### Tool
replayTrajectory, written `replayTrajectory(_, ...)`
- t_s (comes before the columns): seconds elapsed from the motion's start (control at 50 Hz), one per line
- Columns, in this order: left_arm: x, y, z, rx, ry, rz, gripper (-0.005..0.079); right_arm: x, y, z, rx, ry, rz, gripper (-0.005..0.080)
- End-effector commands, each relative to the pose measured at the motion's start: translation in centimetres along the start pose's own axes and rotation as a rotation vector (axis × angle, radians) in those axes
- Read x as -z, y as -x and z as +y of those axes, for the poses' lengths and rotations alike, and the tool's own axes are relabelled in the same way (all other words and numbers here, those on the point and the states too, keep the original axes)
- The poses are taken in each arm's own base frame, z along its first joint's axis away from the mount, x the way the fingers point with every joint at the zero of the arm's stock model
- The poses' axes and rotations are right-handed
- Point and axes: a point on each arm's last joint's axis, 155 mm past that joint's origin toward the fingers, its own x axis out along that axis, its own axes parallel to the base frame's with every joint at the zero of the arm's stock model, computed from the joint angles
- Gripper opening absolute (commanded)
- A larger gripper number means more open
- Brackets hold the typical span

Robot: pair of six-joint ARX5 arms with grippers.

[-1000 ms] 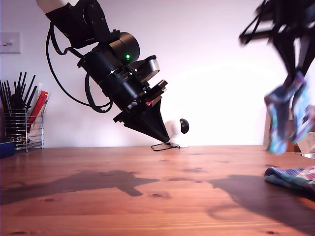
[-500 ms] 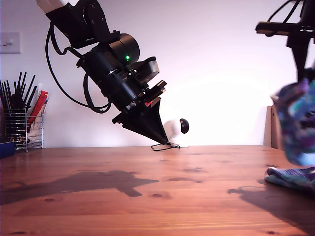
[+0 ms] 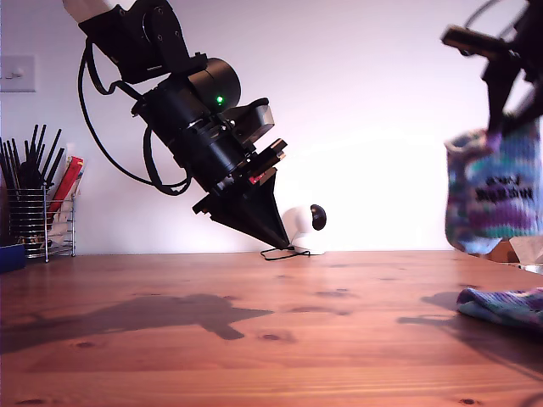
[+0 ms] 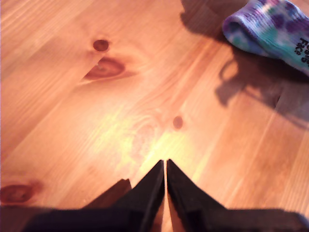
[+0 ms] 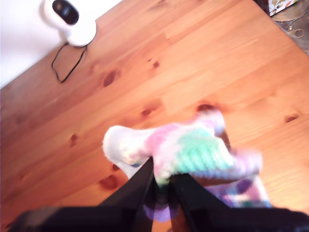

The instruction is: Fold the socks in front of you. After folding them, place them to the right side.

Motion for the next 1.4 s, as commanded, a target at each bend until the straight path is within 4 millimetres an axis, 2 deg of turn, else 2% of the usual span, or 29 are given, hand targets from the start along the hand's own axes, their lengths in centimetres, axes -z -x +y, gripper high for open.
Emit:
replayTrajectory(0.0, -0.7, 0.5, -0.3, 0.000, -0.017, -0.020, -0.0009, 1.6, -0.7, -0.3, -0.013, 0.026, 0.027, -0.0012)
replayTrajectory(0.12, -0.7, 0.5, -0.3, -0.001, -0.017, -0.021, -0.0009, 3.2, -1.4, -0.2, -0.061, 0.054, 0.043, -0.0012)
replayTrajectory(0.36, -0.6, 0.5, -0.3, 0.001, -0.015, -0.017, -0.0009, 7.3, -2.6, -2.2, -0.079, 0.063, 0.091, -0.0012)
replayTrajectory(0.44, -0.6, 0.5, -0.3, 0.001, -0.015, -0.017, -0.0009, 7.9, -2.7, -2.2, -0.106, 0.059, 0.093, -0.0012)
replayTrajectory(0.64, -0.6, 0.5, -0.3, 0.001, -0.014, -0.016, -0.0009, 5.7, -2.4, 0.0, -0.213, 0.050, 0.034, -0.0013)
replayTrajectory(0.8, -0.6, 0.5, -0.3, 0.000, -0.015, -0.019, -0.0009, 5.3, -2.4, -0.3, -0.205, 0.095, 0.034, -0.0012)
replayTrajectory(1.24, -1.2, 0.5, -0.2, -0.003, -0.018, -0.039, -0.0009, 1.1, -1.9, 0.7, -0.243, 0.200, -0.119, -0.0013)
replayTrajectory(1.38, -1.2, 0.5, -0.2, -0.003, -0.018, -0.039, -0.0009, 1.4, -2.0, 0.4, -0.235, 0.240, -0.105, -0.0012)
